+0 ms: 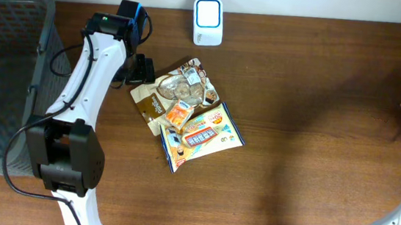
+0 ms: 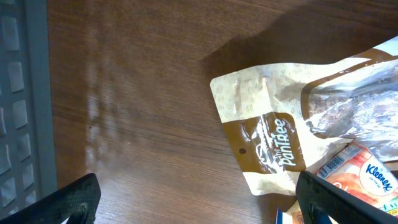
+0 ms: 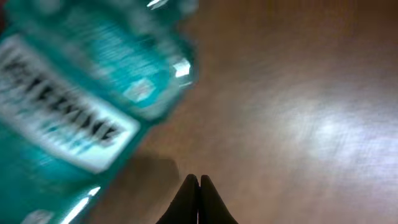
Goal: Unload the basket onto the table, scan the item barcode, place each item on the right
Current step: 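Move the right gripper back over the pile of items, then grasp an orange Kleenex pack from the pile with the right gripper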
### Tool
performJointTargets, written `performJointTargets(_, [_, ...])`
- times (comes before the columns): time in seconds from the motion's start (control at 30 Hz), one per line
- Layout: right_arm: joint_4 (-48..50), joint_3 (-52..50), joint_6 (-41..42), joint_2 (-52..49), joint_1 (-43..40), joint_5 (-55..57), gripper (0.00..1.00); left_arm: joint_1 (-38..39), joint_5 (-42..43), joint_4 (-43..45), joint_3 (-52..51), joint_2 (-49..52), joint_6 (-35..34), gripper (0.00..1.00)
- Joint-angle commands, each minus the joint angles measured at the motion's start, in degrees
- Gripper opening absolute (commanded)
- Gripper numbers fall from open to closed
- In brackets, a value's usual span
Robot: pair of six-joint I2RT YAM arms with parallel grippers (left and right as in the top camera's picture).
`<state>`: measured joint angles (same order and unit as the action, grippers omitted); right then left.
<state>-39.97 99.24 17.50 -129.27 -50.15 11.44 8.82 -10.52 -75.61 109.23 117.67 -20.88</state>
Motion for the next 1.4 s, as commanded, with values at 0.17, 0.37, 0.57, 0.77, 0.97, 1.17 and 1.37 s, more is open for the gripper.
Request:
performJointTargets(0.17, [6.9, -0.3, -0.5, -2.7, -0.5, 4.1, 0.04, 0.0, 0.2, 0.0, 0.1, 0.1, -1.0, 0.99])
performJointTargets(0.37, [12.9, -0.2, -2.5, -2.7, -0.4, -7.5, 0.04, 0.0, 0.2, 0.0, 0.1, 0.1, -1.0, 0.99])
performJointTargets(0.57, [13.2, -0.2, -5.1, -2.5, -0.4, -15.5, 0.04, 0.0, 0.2, 0.0, 0.1, 0.1, -1.0, 0.99])
performJointTargets(0.77, [10.5, 0.3, -4.6, 7.9, 0.7, -15.6, 0.21, 0.0, 0.2, 0.0, 0.1, 0.1, -1.0, 0.99])
performJointTargets(0.97, [4.8, 0.3, -4.6, 19.8, 10.1, -36.7, 0.59, 0.0, 0.2, 0.0, 0.1, 0.1, -1.0, 0.99])
performJointTargets(1.17, [-4.8, 0.3, -4.6, 19.4, 34.2, -51.3, 1.00, 0.0, 0.2, 0.0, 0.1, 0.1, -1.0, 0.99])
performJointTargets(1.37, [-4.5, 0.3, 1.7, 17.1, 59.2, -39.5, 0.99, 0.0, 0.2, 0.0, 0.1, 0.1, -1.0, 0.99])
